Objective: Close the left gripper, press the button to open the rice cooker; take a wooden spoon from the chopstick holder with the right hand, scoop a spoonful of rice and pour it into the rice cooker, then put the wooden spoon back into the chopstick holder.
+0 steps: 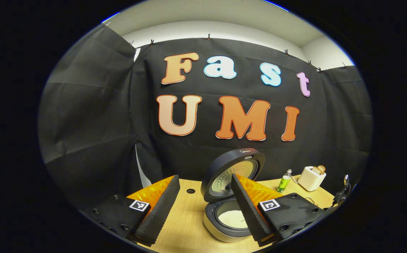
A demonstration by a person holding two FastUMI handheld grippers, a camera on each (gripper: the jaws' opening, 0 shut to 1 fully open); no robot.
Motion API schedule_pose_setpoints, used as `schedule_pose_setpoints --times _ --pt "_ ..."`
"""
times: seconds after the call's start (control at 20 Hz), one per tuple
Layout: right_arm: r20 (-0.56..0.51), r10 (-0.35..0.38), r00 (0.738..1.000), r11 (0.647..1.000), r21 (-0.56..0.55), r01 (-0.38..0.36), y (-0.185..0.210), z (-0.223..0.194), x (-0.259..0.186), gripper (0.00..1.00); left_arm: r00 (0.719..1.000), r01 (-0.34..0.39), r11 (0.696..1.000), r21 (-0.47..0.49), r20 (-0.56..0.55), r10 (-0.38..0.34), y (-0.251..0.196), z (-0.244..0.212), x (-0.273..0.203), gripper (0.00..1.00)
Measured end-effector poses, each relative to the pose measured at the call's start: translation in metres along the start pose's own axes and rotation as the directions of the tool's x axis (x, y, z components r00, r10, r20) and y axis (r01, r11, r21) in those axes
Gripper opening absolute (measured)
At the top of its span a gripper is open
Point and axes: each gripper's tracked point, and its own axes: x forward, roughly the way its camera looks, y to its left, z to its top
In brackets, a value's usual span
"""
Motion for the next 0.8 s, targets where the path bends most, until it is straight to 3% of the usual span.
schedule_pose_setpoints --times 0.15,0.35,0.55,0.8 --pt "-0.029 0.048 0.998 0.98 0.197 -0.042 -0.008 -0.003 -0.003 0.02 1.0 0.005 1.0 0.002 0.003 -0.005 -0.002 0.001 0.0 0.99" --pt "-0.035 0.093 0.995 0.909 0.412 -0.07 -0.023 -0.007 -0.005 0.02 1.0 0.016 1.0 0.0 0.001 -0.016 -0.005 0.001 0.0 0.99" --pt "-0.02 0.122 0.992 0.85 0.518 -0.094 -0.033 -0.005 -0.011 0.02 1.0 0.022 1.0 -0.002 -0.001 -0.022 -0.009 0.0 0.003 0.99" --pt "0.026 0.132 0.991 0.813 0.57 -0.123 -0.039 0.014 -0.023 0.02 0.999 0.042 0.999 -0.017 0.0 -0.042 -0.019 0.001 0.005 0.96"
